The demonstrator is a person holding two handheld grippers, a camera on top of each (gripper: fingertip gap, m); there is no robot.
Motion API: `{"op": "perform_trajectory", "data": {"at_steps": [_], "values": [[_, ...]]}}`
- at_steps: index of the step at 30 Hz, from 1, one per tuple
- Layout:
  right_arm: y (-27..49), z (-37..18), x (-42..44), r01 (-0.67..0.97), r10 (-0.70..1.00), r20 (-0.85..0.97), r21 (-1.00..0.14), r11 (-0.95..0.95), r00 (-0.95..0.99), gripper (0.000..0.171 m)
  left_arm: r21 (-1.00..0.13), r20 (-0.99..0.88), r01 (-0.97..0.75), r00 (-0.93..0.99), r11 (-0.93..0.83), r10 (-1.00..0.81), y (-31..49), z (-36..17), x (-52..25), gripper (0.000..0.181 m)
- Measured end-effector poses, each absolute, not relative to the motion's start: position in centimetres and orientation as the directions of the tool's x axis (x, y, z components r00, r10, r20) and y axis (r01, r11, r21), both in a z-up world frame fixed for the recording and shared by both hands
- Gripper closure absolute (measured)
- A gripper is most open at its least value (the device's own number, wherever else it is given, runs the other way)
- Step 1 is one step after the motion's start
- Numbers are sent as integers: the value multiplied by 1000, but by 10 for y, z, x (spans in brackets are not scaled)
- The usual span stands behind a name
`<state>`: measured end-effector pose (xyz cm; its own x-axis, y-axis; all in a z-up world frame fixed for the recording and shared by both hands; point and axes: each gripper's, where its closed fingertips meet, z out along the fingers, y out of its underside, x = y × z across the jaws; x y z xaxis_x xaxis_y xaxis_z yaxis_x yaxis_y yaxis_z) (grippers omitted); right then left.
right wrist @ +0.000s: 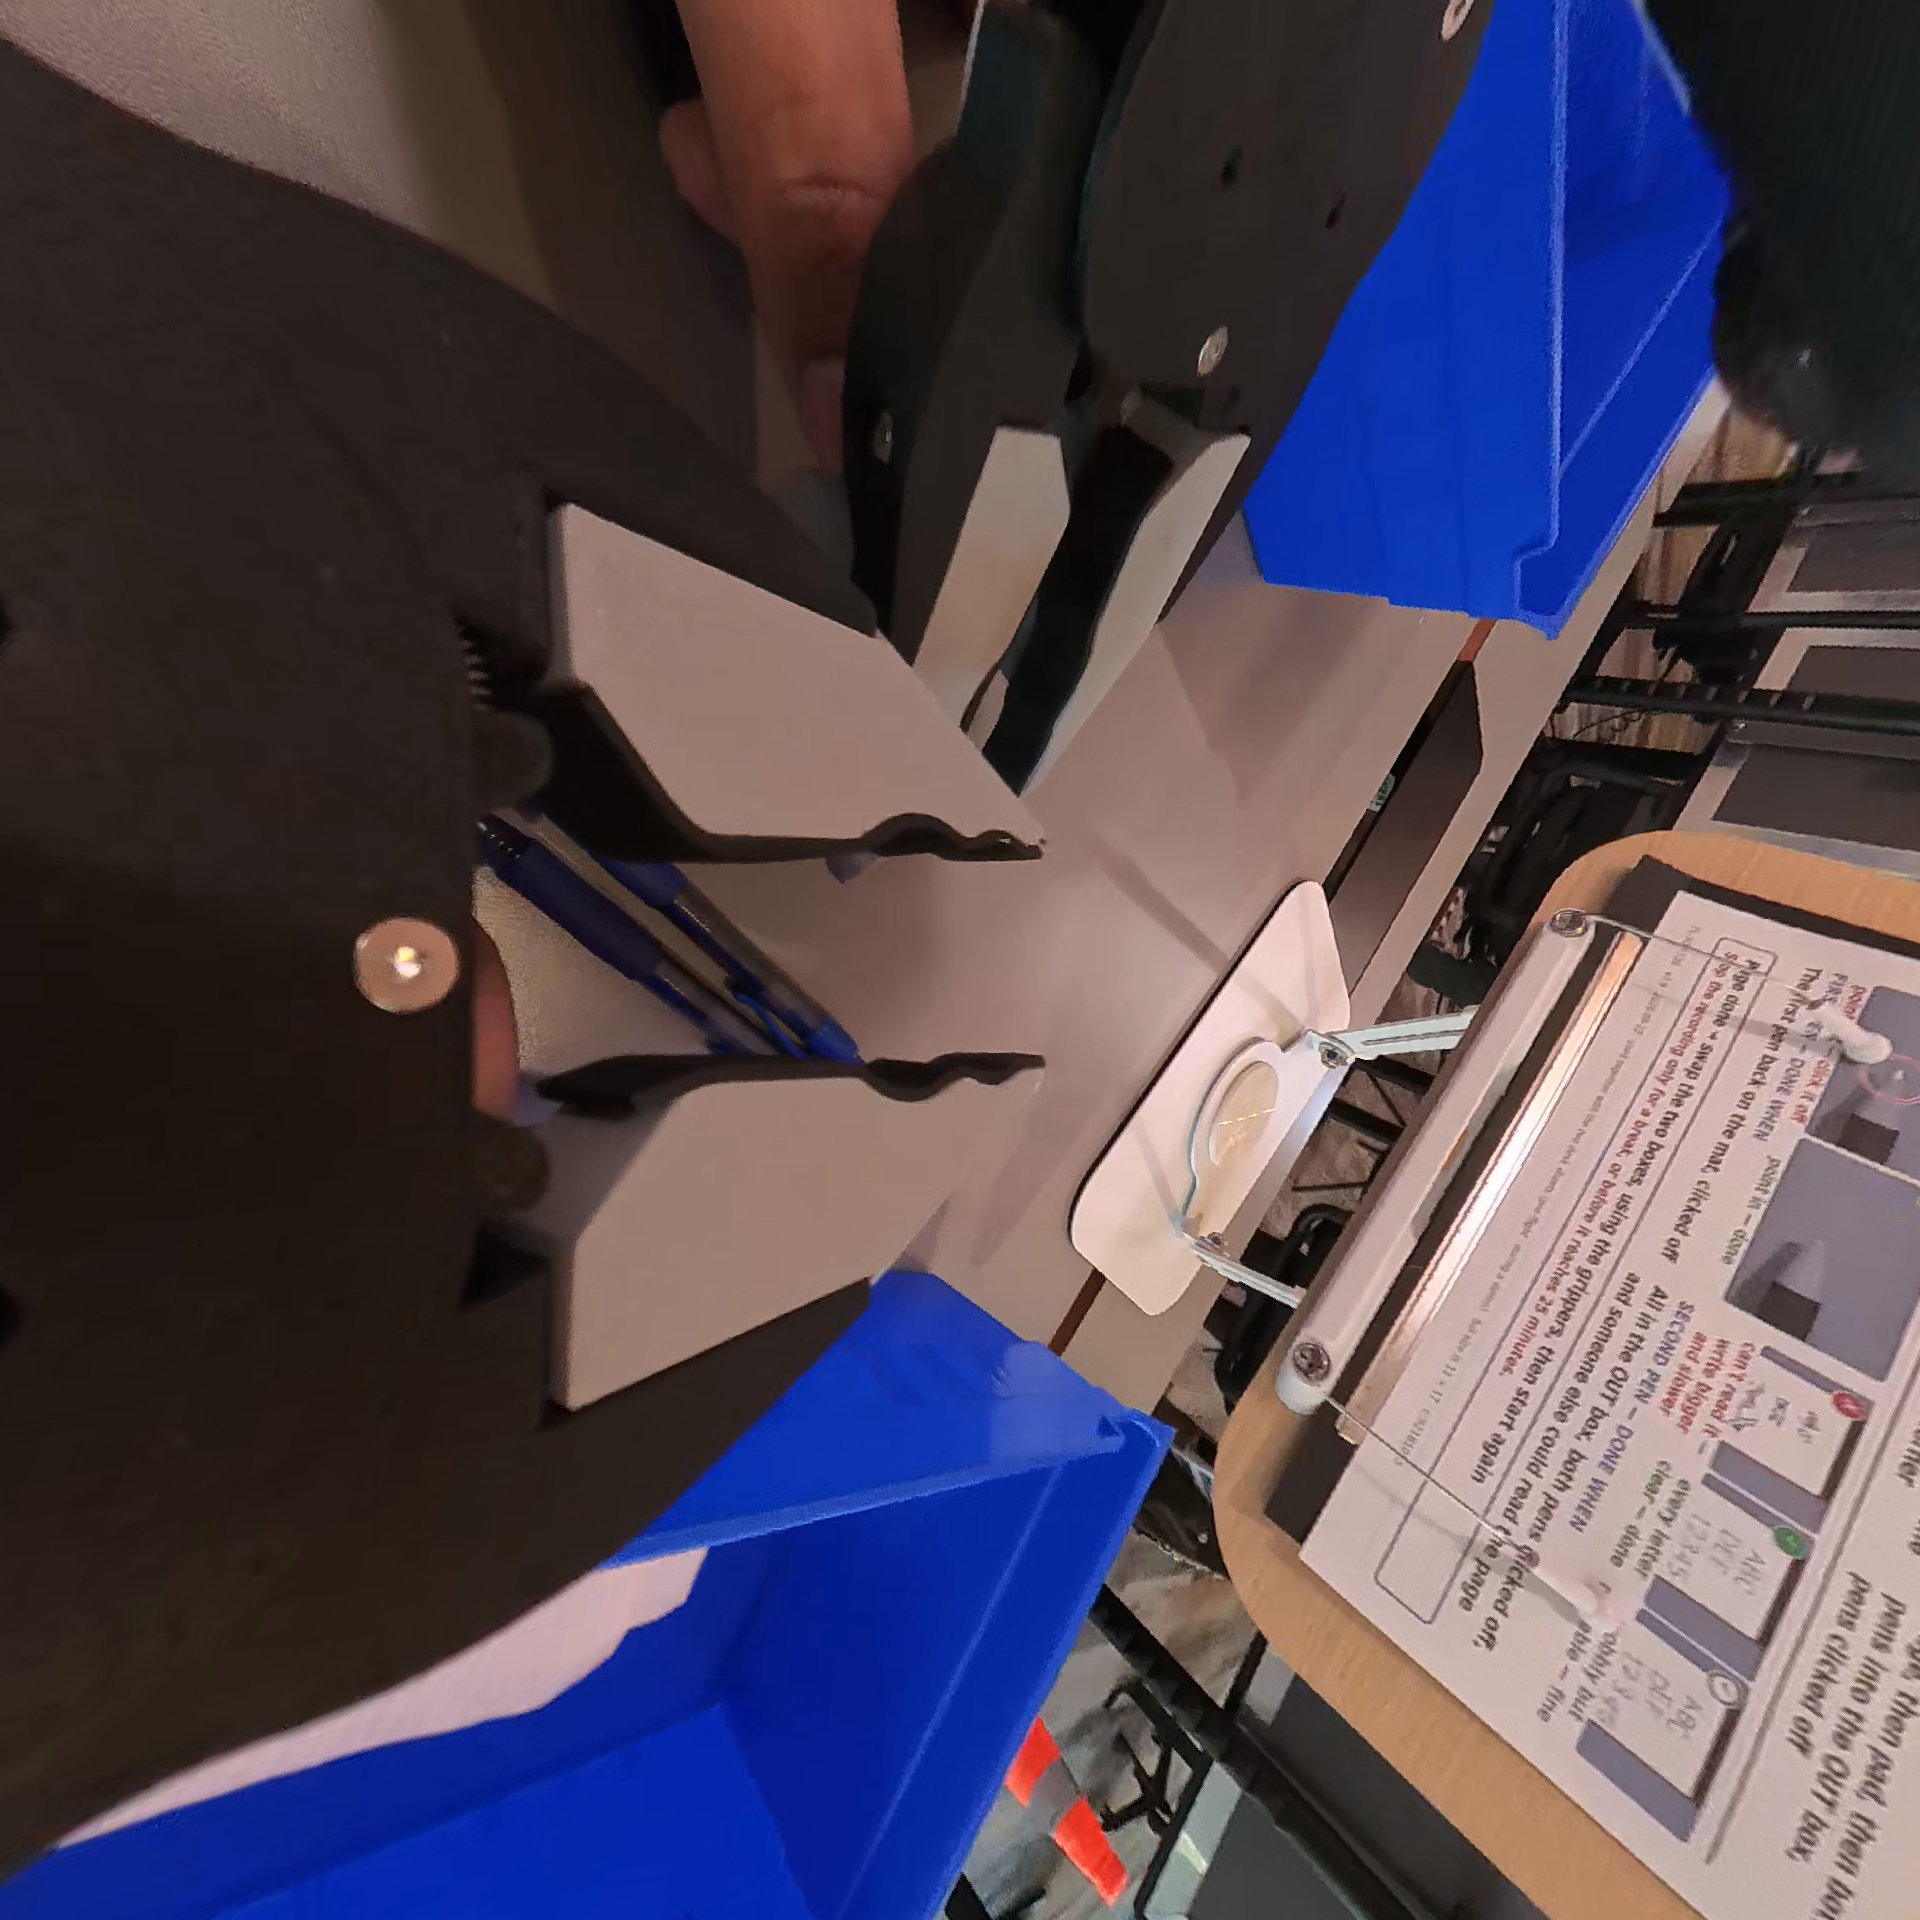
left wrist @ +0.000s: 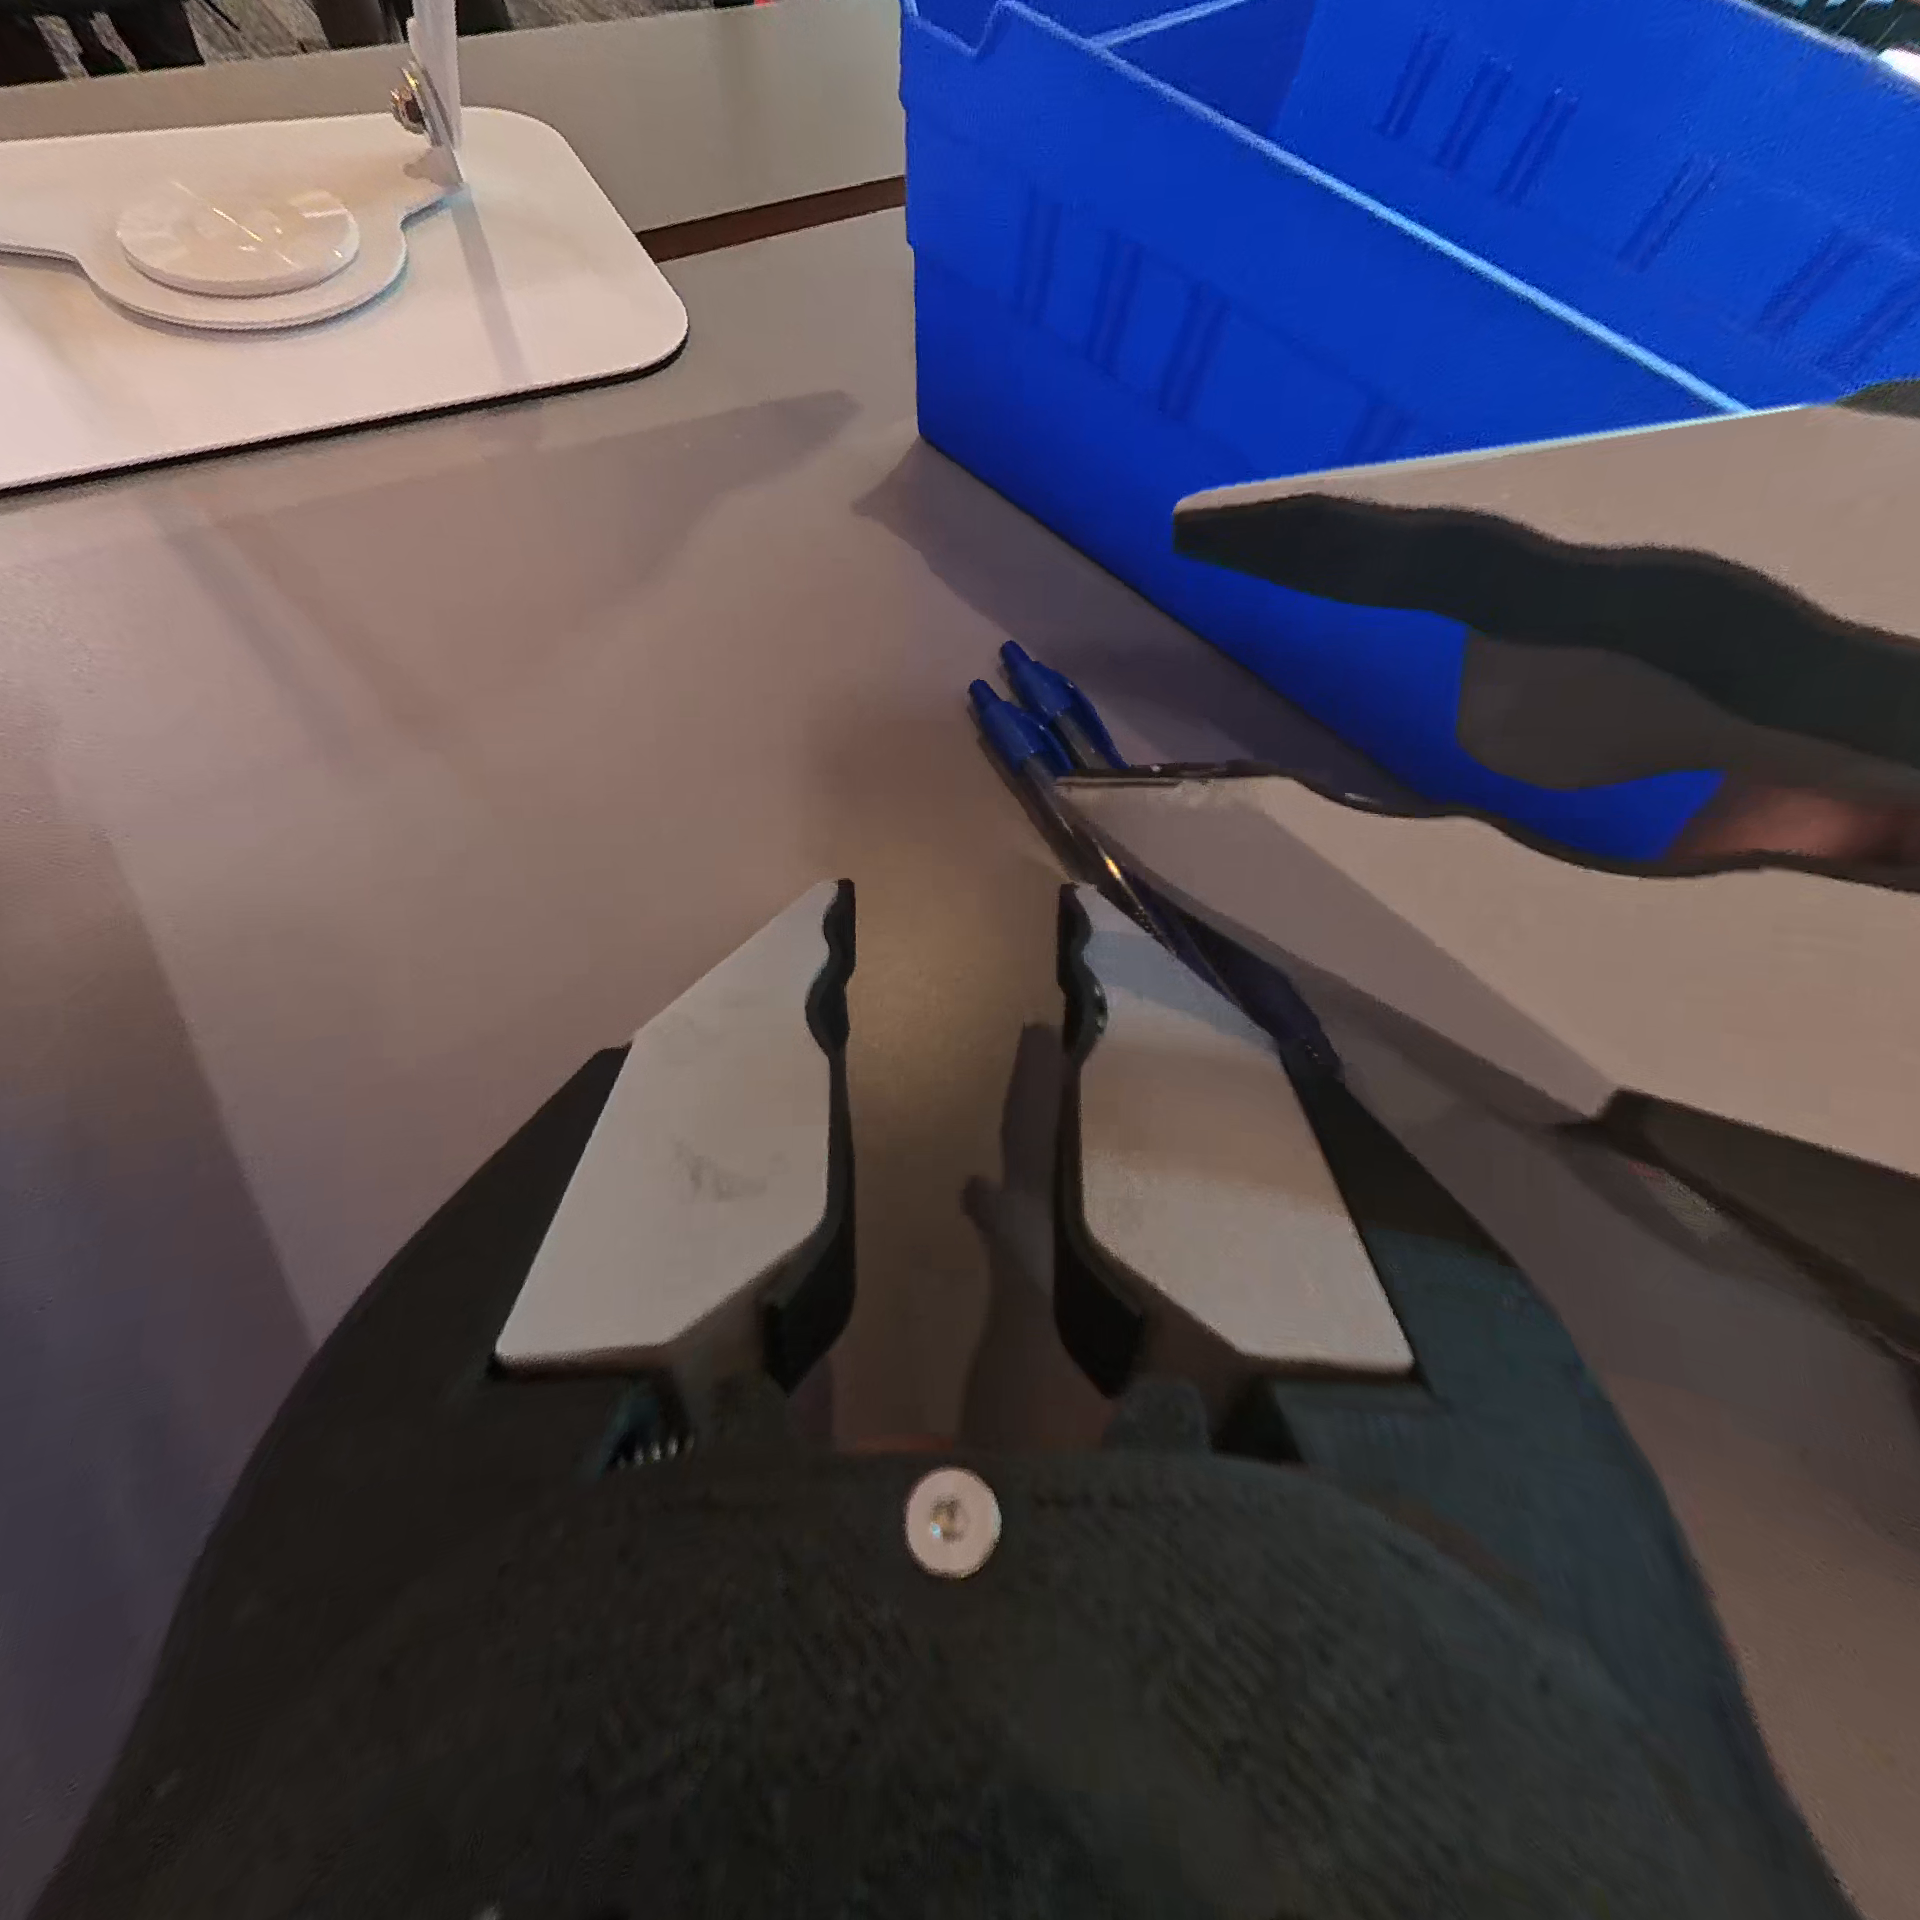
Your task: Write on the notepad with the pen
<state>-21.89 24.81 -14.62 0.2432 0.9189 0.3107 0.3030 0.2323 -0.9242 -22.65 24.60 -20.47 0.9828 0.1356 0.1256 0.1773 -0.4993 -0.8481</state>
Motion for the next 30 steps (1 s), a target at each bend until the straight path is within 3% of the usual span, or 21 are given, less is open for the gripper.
{"op": "perform_trajectory", "data": {"at_steps": [10,14,18,20,24,27,30], "values": [[254,-138,-216,241,937,226,-957,163,266,143,-927,1,63,986,-369,164,243,-165,-229,140],[259,-125,-210,186,929,209,-970,157,305,137,-946,-44,20,981,-322,189,240,-149,-229,137],[266,-116,-204,136,926,165,-983,126,338,135,-961,-12,48,977,-273,213,233,-137,-232,135],[268,-115,-202,129,926,161,-984,123,342,135,-962,119,158,977,-223,178,228,-123,-220,131],[265,-117,-205,143,927,178,-980,138,330,135,-967,236,235,972,-99,3,202,-46,-191,130],[262,-116,-204,144,923,209,-975,170,323,135,-977,191,189,982,-102,-9,171,-5,-208,130],[258,-114,-205,130,923,226,-972,194,311,134,-955,128,132,991,-267,30,141,-14,-247,124]]}}
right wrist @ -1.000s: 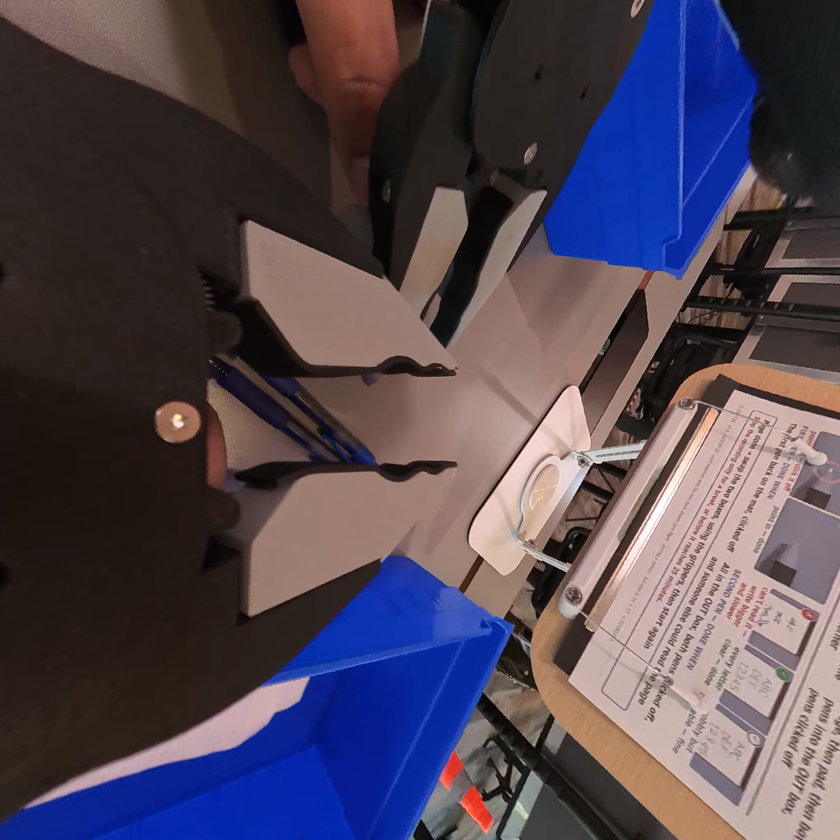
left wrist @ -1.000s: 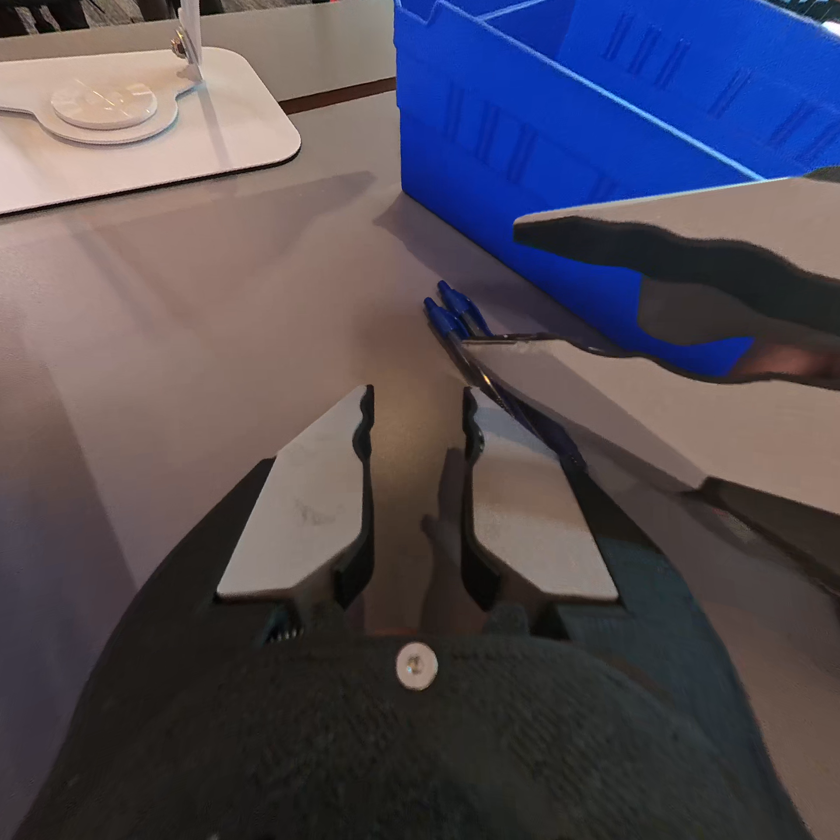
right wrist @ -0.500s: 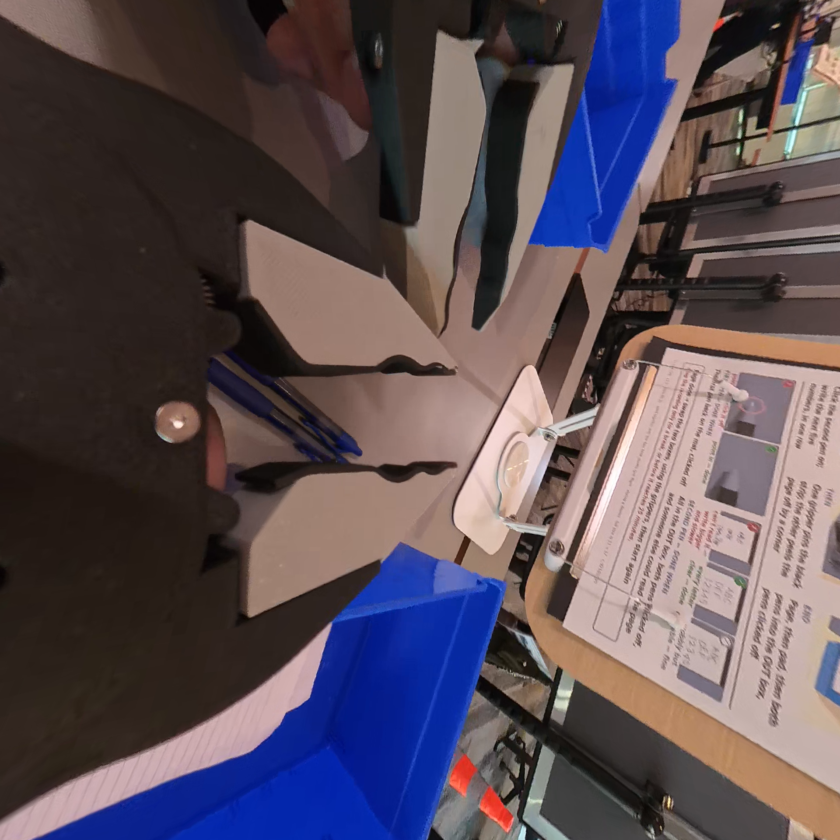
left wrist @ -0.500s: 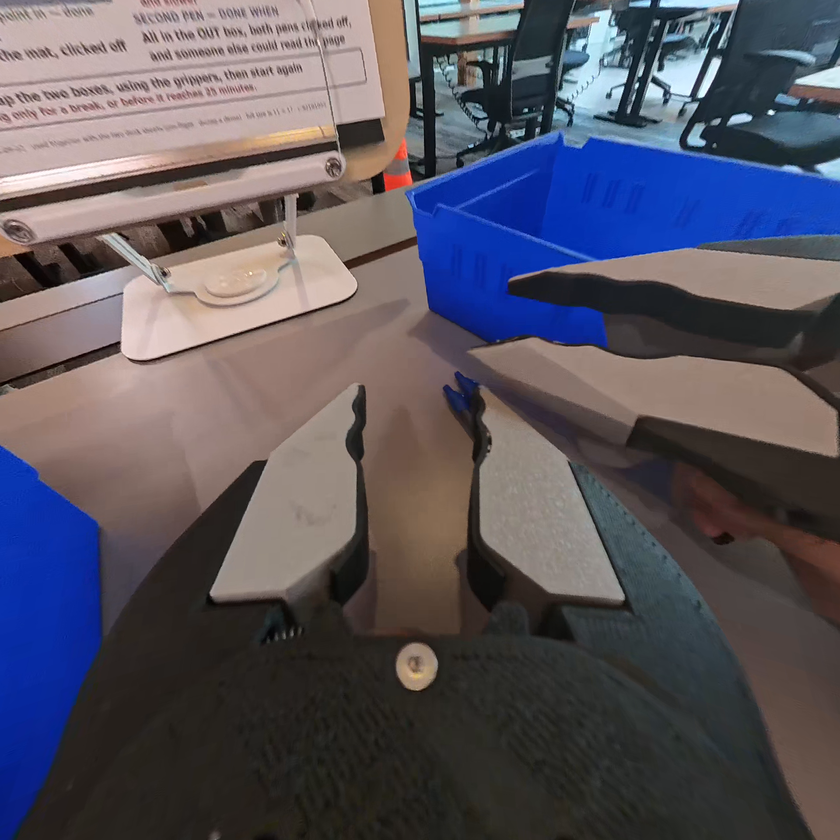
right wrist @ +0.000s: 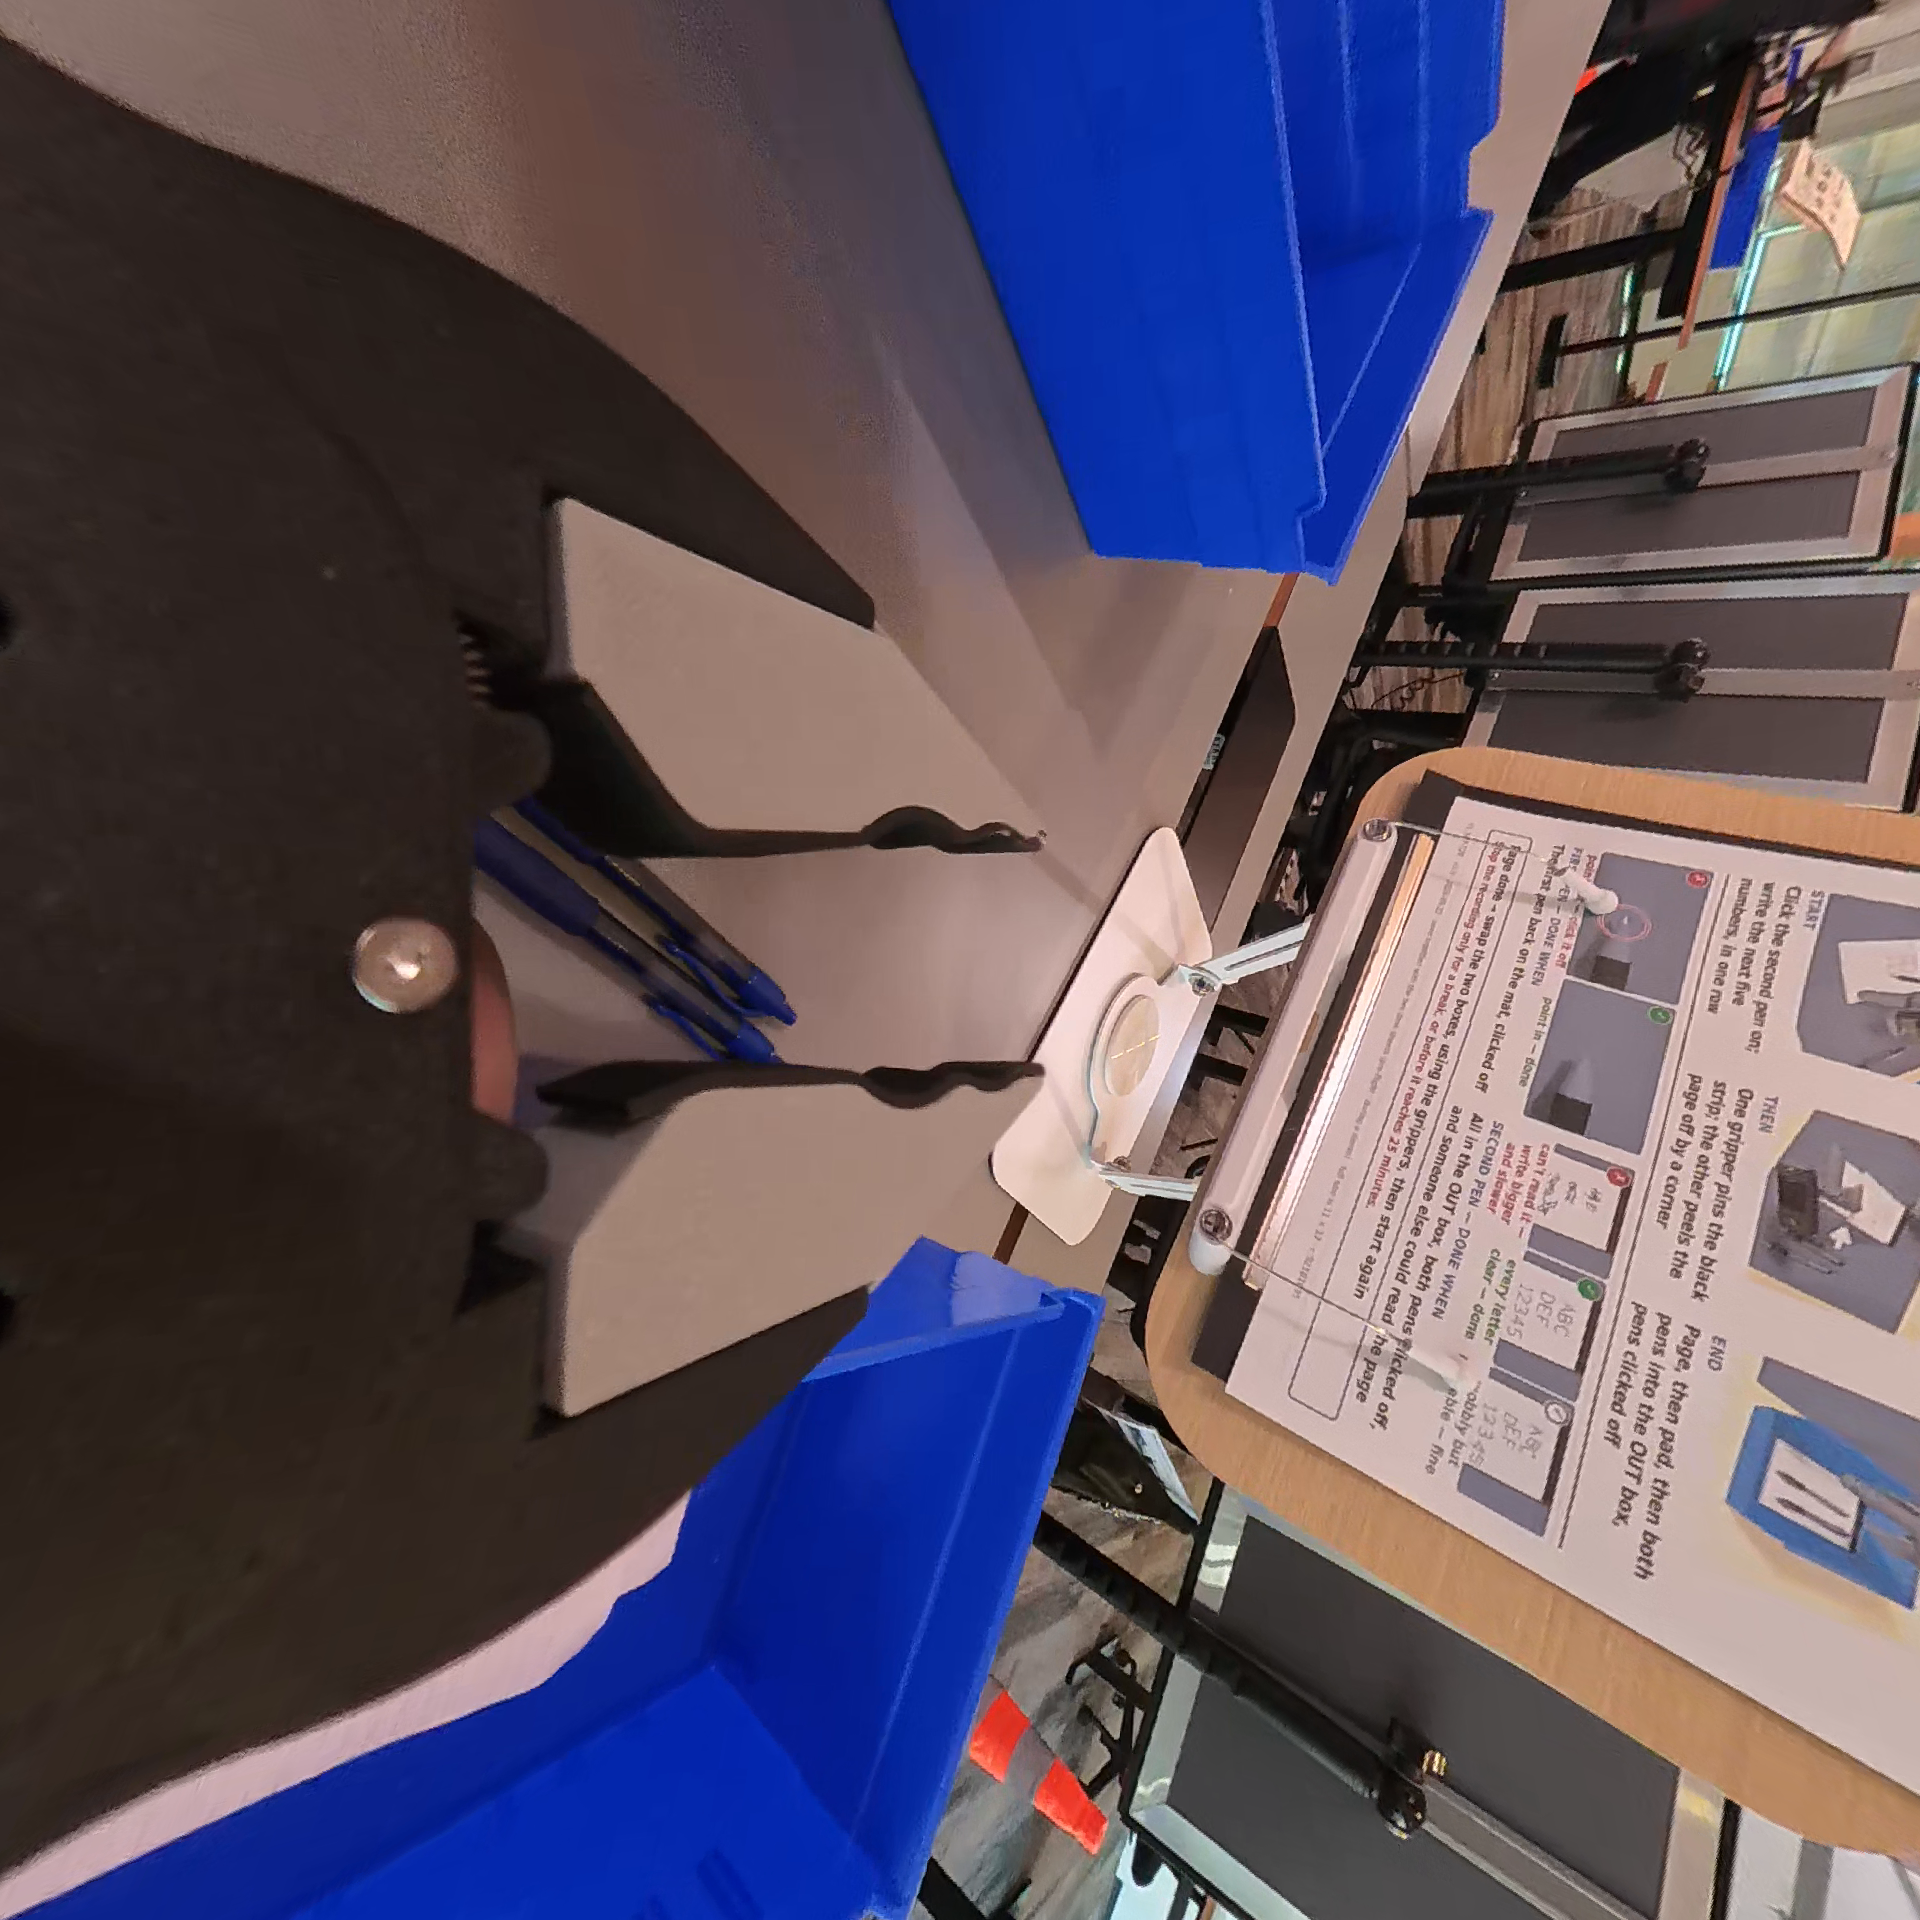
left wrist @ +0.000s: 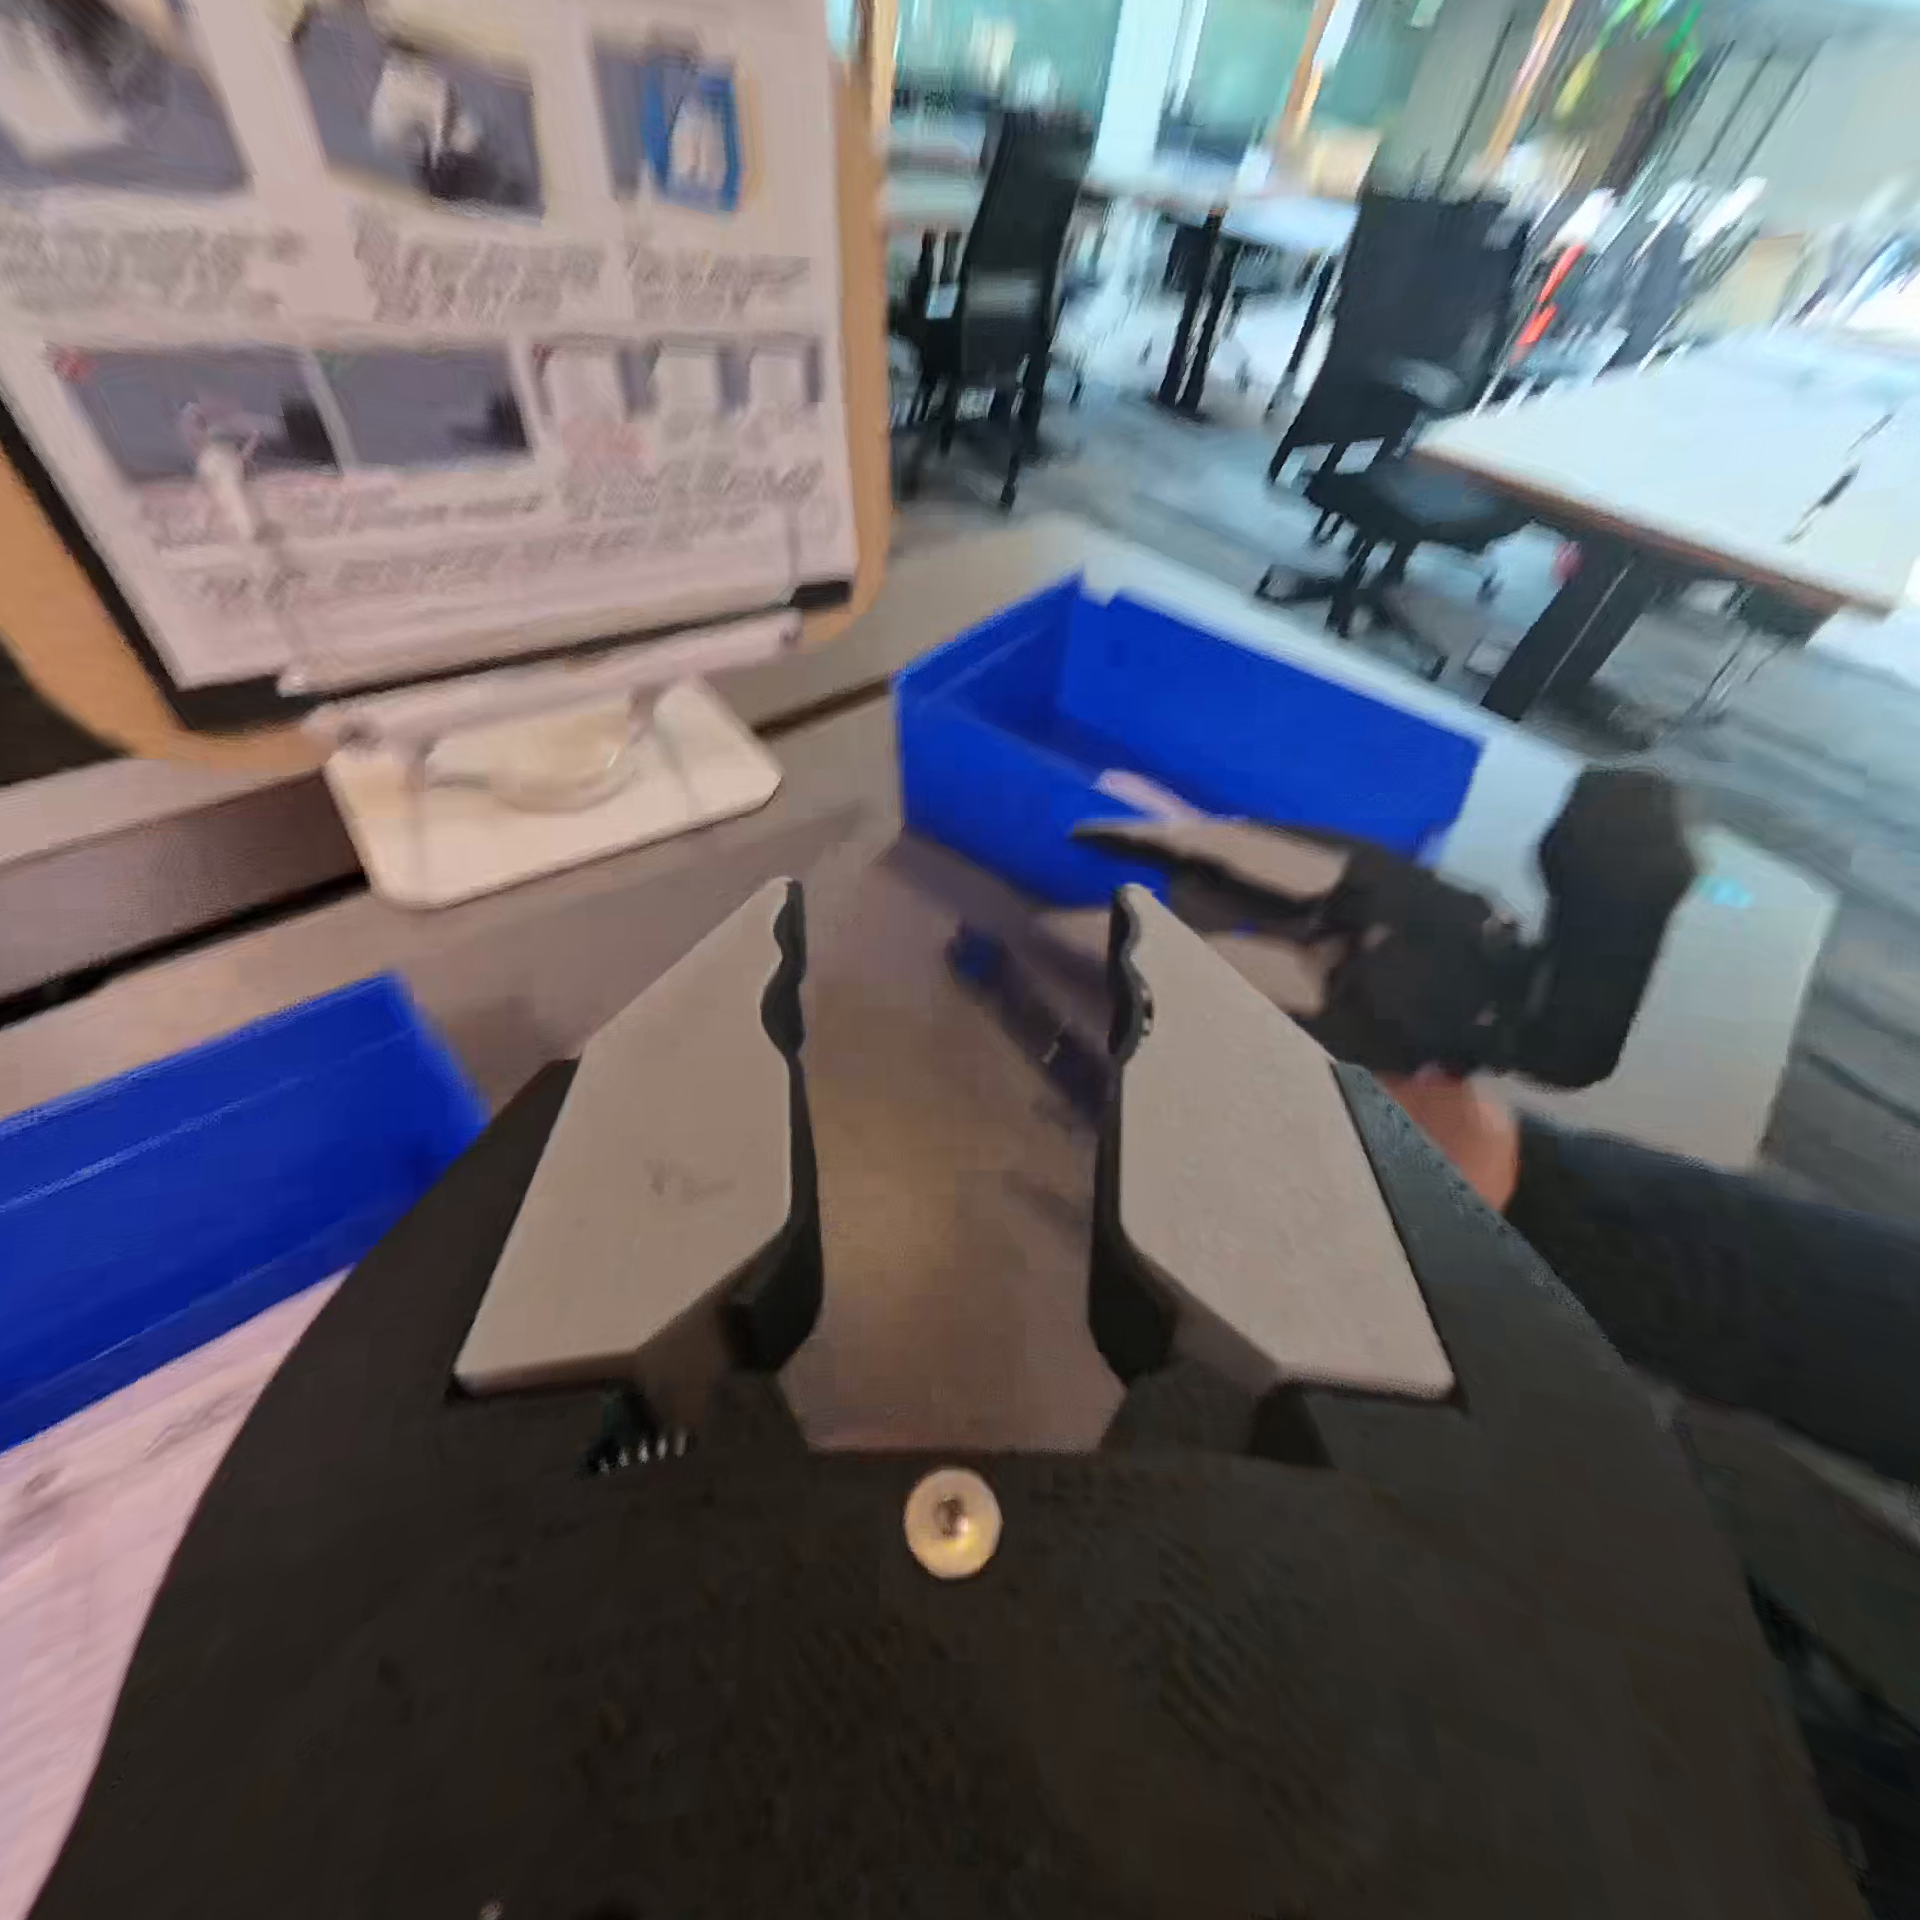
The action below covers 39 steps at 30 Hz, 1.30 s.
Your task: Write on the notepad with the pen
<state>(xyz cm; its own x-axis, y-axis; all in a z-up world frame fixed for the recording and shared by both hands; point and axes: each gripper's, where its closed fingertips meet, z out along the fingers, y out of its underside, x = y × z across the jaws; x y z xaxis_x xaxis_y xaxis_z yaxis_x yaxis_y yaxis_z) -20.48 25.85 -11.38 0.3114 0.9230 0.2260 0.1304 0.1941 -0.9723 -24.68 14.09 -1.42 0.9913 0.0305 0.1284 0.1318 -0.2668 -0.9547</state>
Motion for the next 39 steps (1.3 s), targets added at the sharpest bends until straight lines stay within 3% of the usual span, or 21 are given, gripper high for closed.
{"op": "perform_trajectory", "data": {"at_steps": [6,11,16,25,30,36,39], "values": [[256,-119,-208,149,926,234,-969,198,295,134,-666,104,297,945,-684,310,66,-127,-368,123],[255,-124,-210,166,924,253,-963,212,286,134,-449,67,448,880,-773,471,21,-200,-414,130],[254,-126,-211,171,925,256,-962,214,280,134,-351,22,494,854,-796,520,6,-231,-429,128],[251,-132,-212,190,927,267,-956,222,262,134,-377,61,471,872,-797,486,8,-230,-425,117],[251,-134,-212,197,927,272,-954,225,258,134,-382,65,481,866,-789,496,5,-230,-431,131],[249,-134,-212,196,928,277,-953,232,249,134,-339,165,567,822,-751,546,1,-226,-426,127],[248,-134,-212,198,930,278,-952,233,242,134,-323,64,546,828,-773,557,-11,-223,-433,135]]}}
